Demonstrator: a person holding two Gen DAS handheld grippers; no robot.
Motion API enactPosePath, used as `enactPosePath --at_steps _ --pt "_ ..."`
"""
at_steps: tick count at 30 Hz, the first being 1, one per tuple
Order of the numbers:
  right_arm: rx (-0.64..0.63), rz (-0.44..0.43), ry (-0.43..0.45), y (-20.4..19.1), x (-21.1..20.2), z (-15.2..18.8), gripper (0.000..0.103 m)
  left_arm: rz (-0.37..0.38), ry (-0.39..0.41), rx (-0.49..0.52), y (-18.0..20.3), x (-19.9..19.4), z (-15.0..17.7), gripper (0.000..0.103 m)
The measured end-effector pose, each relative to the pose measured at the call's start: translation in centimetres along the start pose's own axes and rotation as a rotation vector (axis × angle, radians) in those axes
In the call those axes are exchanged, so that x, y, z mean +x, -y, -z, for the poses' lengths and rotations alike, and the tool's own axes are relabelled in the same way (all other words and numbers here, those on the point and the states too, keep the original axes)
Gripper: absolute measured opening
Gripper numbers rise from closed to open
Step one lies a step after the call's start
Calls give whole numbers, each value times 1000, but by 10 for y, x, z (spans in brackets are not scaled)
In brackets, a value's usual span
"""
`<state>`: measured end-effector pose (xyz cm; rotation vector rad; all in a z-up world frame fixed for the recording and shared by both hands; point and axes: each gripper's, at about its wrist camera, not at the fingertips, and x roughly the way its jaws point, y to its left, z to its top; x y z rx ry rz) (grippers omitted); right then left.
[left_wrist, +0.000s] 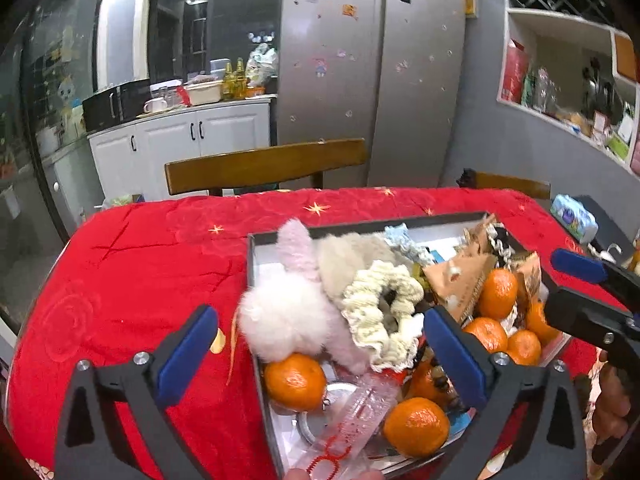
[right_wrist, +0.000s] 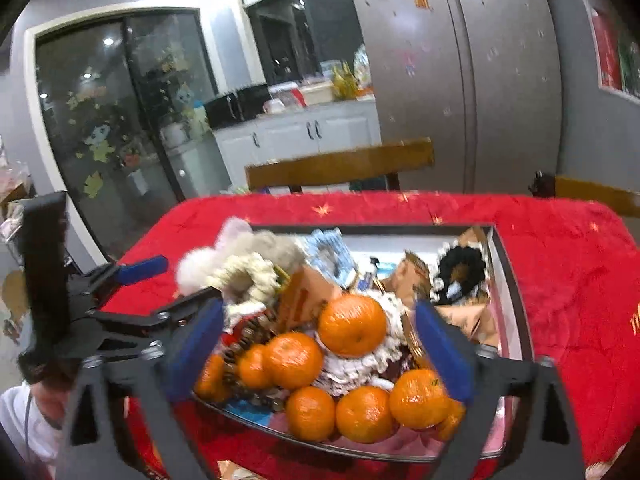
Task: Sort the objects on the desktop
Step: 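Lower the scrunchie into the tray and open the left tool while the right tool releases its orange, then withdraw both open tools from the tray toward the loose items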
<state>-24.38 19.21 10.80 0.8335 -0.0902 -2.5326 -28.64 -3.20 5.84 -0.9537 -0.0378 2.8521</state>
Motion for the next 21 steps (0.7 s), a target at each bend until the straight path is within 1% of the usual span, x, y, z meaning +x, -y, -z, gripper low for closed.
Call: enactPosePath --at_steps 3,5,7,13,21 --pt "7 -5 18 -1 -6 -3 103 3 12 -14 -6 -2 -2 103" --pt "8 10 26 -1 -8 -5 103 54 28 -21 -9 -3 -1 103" --pt "2 31 27 -1 -8 -6 103 86 37 -40 -11 -3 -2 103" --pt "24 27 14 4 -6 -5 103 70 42 -22 -7 -5 -5 103" --pt "41 30 35 -2 -25 -13 103 87 60 -17 5 -32 -11 103"
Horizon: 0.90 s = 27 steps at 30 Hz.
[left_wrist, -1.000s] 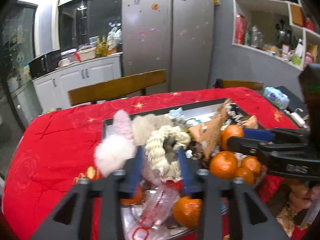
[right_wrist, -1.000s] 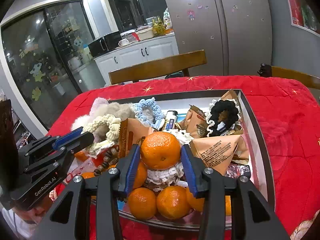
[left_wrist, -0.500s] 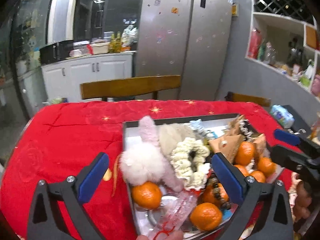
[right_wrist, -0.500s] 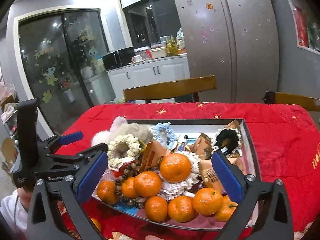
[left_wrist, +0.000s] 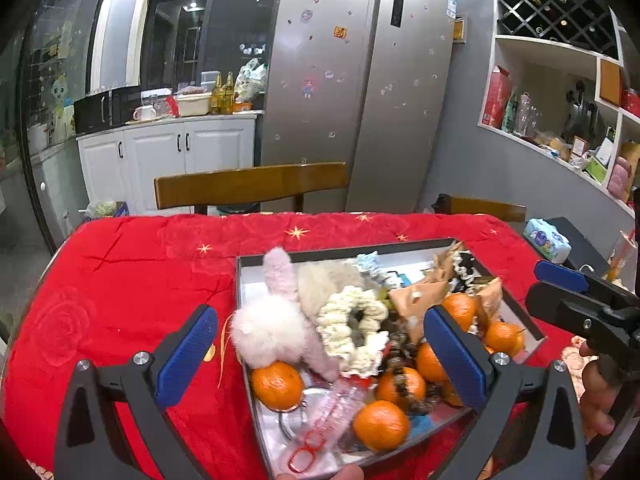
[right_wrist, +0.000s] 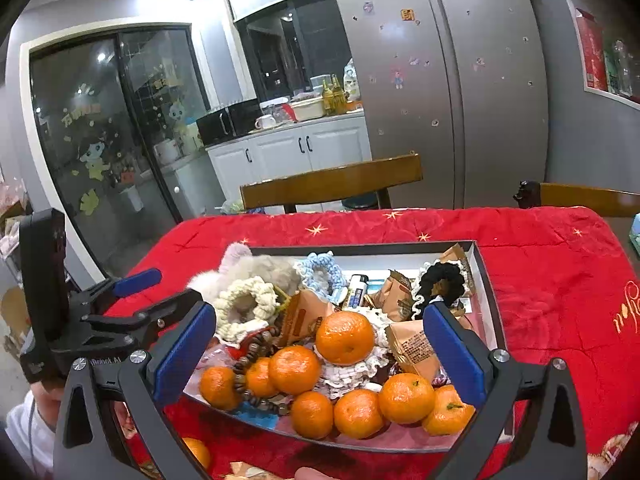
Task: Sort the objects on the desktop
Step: 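Withdraw both open tools from the tray toward the loose items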
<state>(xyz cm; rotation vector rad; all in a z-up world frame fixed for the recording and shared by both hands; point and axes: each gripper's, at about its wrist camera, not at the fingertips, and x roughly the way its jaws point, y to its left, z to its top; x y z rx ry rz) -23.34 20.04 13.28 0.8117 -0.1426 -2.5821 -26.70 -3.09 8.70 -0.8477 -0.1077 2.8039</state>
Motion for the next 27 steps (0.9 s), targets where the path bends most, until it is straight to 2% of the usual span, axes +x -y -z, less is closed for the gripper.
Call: enactPosePath --at_steps 9,18,27 --pt "-13 22 50 -18 -40 -2 103 71 20 17 15 -54 -3 103" --pt "-22 35 65 -29 -85 3 103 53 22 59 24 -110 14 103" --pt "-42 41 63 -48 -112 28 103 50 -11 70 30 -137 42 103"
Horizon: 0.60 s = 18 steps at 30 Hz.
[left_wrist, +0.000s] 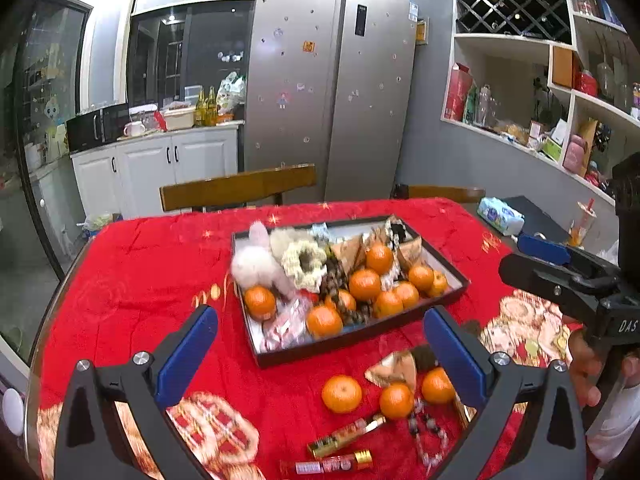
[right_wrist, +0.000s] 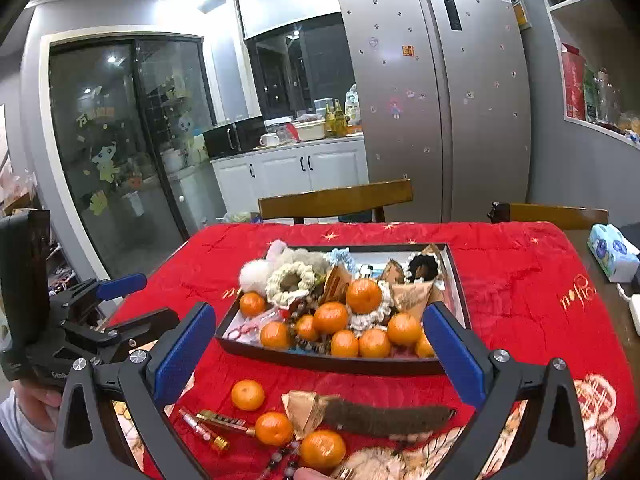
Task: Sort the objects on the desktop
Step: 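Withdraw both open tools from the tray toward the loose items, then close the left tool on the red tube while the right tool closes on an orange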
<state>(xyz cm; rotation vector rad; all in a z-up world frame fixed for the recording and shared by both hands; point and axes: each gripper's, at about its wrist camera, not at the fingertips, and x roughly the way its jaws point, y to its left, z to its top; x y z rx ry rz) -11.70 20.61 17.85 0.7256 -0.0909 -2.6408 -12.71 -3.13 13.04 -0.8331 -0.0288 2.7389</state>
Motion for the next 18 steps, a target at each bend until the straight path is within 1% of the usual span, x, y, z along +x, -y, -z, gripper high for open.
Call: enactPosePath --at_steps 3,7,13,18 --pt "4 -2 -16 -4 -4 10 103 4 -51 13 5 0 19 103" --pt "-1 -1 -39 -6 -4 26 103 -8 -91 32 12 4 44 103" --pt "26 -30 -69 -1 -2 52 103 -24 -156 3 13 13 76 103" --pt "63 -37 -106 7 7 72 103 -54 -200 2 13 24 94 103"
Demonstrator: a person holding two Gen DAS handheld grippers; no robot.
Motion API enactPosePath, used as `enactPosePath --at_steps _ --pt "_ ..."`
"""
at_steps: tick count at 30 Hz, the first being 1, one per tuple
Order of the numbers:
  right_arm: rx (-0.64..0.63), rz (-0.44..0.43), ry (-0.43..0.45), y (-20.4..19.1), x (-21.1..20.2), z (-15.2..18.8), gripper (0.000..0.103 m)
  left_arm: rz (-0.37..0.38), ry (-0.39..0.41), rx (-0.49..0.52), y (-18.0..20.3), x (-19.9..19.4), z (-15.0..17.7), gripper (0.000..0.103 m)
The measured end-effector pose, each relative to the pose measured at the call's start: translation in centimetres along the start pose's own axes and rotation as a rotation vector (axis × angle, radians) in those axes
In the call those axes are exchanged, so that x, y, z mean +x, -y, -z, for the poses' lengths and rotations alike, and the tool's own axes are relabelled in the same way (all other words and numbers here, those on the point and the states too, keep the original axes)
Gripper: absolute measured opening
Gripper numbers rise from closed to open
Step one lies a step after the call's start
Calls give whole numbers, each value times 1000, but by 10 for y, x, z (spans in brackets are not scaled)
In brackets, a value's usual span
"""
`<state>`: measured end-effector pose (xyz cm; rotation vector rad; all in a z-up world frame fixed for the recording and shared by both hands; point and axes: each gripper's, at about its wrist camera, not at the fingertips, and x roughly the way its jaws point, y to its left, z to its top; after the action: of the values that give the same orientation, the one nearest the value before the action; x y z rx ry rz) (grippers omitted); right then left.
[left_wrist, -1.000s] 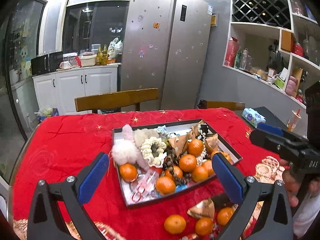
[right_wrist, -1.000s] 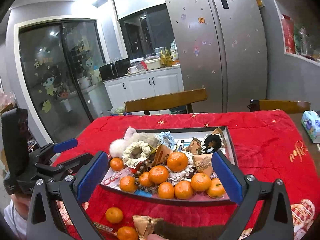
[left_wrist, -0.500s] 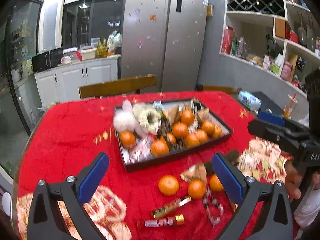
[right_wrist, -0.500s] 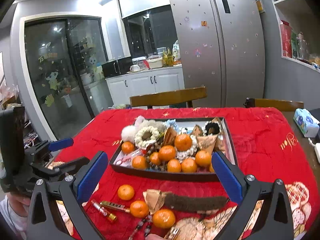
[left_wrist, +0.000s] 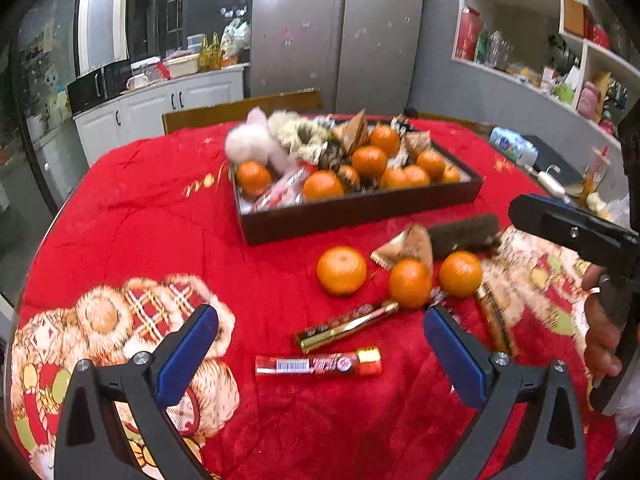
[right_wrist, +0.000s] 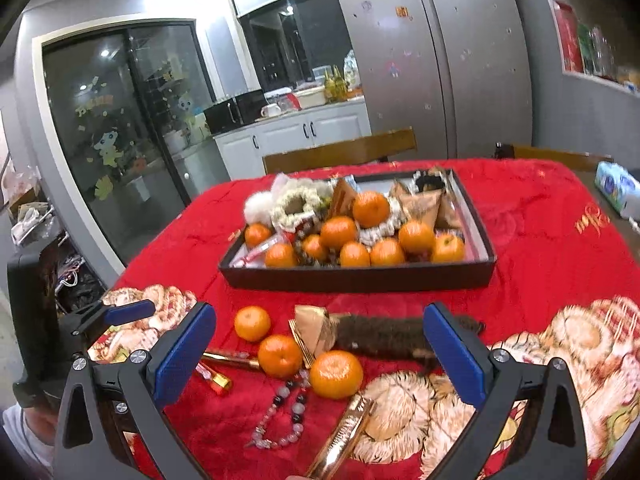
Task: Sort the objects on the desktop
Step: 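Close the left tool on the red tube while the right tool closes on an orange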
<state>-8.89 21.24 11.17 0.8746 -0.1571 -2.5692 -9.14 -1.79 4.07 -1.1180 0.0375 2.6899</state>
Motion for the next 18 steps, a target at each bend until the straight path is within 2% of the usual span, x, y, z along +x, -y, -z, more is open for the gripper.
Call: enactPosePath --at_steps 4,10,15,18 --pt "23 -9 -46 5 12 11 103 12 -39 -1 1 12 8 103" --pt "-7 -2 -87 5 22 24 103 20 -68 -5 1 22 18 103" --pt "-23 5 -128 6 34 35 103 12 -133 0 2 37 25 103" --pt "-25 6 -151 7 41 40 103 14 -135 -13 0 39 25 103"
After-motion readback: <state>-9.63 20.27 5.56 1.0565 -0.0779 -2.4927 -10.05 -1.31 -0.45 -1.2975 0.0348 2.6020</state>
